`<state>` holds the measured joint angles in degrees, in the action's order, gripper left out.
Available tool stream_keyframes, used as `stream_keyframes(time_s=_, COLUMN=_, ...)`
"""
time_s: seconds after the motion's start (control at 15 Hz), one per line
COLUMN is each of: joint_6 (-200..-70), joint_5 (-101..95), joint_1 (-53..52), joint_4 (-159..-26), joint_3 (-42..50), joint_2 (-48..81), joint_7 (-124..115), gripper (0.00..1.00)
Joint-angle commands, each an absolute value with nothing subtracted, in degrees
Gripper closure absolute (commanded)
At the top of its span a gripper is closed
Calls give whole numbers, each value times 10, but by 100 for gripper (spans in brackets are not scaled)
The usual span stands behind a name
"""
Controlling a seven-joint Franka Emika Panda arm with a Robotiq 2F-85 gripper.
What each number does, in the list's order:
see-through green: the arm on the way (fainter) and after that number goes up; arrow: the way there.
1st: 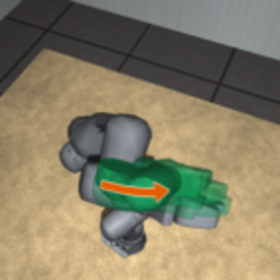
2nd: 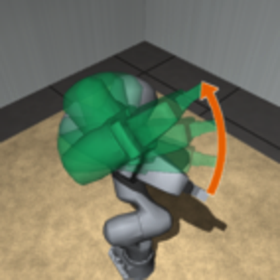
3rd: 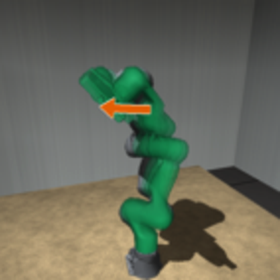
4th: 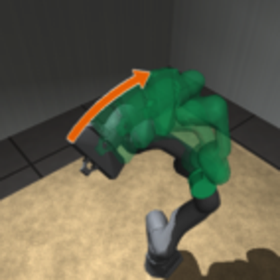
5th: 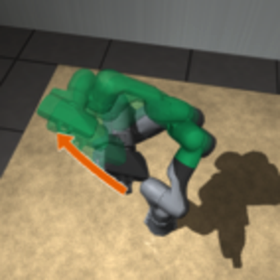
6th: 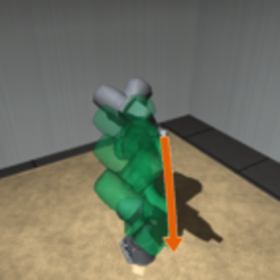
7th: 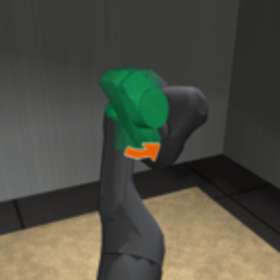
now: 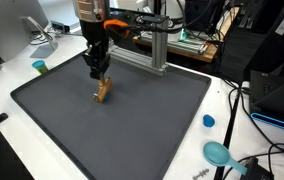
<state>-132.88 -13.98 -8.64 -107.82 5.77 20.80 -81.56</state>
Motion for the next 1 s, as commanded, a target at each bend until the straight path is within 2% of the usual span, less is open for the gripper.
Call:
stream_keyframes(time_s=0.0, joint_6=-1317, joint_5=-171, joint_1=-92, joint_4=-1069, joint_3=59, joint_2=210, joint_7=-796, gripper=78)
stream_keyframes(time_s=0.93, joint_6=-1291, joint_5=-147, joint_1=-84, joint_4=-1016, joint_3=54, joint_2=276, joint_7=-787, gripper=78)
